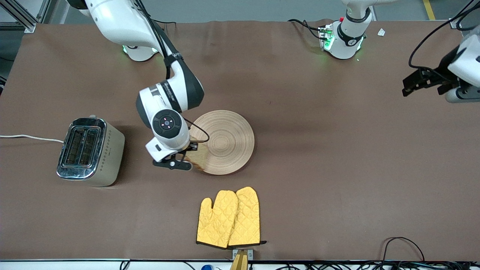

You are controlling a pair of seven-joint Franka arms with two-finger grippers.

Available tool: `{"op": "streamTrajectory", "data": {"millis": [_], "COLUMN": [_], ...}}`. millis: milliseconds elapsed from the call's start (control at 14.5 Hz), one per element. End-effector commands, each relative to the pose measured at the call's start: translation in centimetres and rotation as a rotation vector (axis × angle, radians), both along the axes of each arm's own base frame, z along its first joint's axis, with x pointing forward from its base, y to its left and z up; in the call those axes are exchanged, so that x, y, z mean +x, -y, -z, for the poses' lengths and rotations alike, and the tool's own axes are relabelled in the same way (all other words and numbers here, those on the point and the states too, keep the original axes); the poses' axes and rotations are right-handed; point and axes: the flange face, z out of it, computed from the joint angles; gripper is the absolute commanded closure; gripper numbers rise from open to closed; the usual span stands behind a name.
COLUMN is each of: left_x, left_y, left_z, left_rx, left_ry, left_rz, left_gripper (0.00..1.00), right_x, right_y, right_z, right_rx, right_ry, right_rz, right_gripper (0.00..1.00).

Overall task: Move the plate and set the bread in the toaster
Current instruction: 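Carry the bread slice with the right gripper over the toaster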

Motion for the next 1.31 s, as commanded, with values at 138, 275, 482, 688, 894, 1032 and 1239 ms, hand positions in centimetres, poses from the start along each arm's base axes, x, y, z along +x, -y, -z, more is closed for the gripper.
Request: {"op": "streamTrajectory", "data": {"millis": [138,275,482,688,894,1032,1239], "left_x": [-1.6,-1.9,-2.4,-2.8,-3.0,-3.2,-3.2], "left_y": [-0.3,-0.2,0.3,0.8,1.6,1.7,1.8], "left_z": [-0.5,-0.7,-1.1,-1.3,-1.3,-1.5,-1.3], "left_rx": [0.021,0.023,0.026,0.024,0.028,0.027,0.03], "left_ry": [-0.017,-0.014,-0.014,-0.023,-0.03,-0.032,-0.036], "left_rz": [-0.012,-0.01,-0.008,-0.052,-0.048,-0.046,-0.056], "left_gripper": [0.0,0.0,0.0,0.0,0.0,0.0,0.0], "right_x": [2.4,3.0,3.7,3.6,3.4,3.5,3.9], "right_y": [5.5,8.1,12.3,14.9,16.1,17.9,20.7], "right_z": [-4.7,-6.6,-9.3,-11.4,-12.1,-12.4,-12.6], "right_rx": [-0.143,-0.205,-0.28,-0.388,-0.472,-0.498,-0.529], "right_ry": [-0.044,-0.083,-0.148,-0.197,-0.233,-0.247,-0.255], "right_rz": [-0.116,-0.186,-0.27,-0.337,-0.334,-0.3,-0.24], "right_gripper": [1.0,1.0,1.0,1.0,1.0,1.0,1.0]}}
